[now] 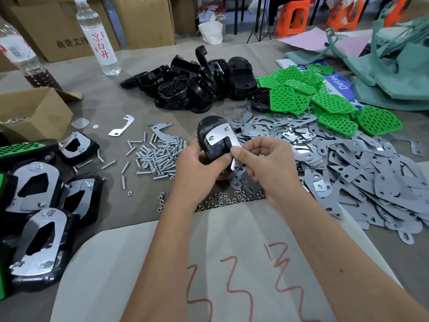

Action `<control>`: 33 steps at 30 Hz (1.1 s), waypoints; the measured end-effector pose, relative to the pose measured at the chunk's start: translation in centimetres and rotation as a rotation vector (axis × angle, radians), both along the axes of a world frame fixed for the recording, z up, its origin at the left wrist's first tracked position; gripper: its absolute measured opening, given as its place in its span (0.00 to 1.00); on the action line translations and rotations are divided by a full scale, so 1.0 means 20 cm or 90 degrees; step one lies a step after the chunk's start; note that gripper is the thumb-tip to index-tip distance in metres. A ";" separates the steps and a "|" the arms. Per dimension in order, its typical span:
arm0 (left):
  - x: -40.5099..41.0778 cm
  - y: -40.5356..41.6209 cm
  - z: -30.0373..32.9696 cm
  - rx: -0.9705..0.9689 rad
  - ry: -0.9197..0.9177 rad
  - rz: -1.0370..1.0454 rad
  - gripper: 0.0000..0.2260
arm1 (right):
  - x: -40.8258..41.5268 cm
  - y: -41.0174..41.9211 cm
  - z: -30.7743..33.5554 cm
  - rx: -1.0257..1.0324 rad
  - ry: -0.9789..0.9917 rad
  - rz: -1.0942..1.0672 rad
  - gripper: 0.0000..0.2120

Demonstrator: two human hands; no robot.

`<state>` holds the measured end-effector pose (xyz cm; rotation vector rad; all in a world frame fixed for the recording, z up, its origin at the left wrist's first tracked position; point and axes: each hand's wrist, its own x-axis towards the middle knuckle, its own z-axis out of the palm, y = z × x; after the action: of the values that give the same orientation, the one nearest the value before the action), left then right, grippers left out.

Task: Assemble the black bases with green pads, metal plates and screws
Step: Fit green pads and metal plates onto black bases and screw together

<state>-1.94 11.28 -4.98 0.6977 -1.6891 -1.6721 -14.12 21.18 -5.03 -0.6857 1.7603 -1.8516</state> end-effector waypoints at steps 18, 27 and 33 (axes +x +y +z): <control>0.01 0.00 0.00 0.053 0.020 -0.026 0.04 | 0.05 0.02 0.01 0.068 0.219 -0.130 0.20; 0.02 0.02 0.02 0.031 0.049 -0.057 0.10 | 0.00 0.04 0.04 -0.043 -0.022 0.145 0.11; -0.01 0.02 0.04 0.150 0.101 0.092 0.08 | 0.01 0.03 0.02 -0.051 -0.035 0.133 0.11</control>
<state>-2.21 11.72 -4.23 0.7555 -1.3138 -1.7901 -13.86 21.75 -4.54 -0.8094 1.5244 -1.7881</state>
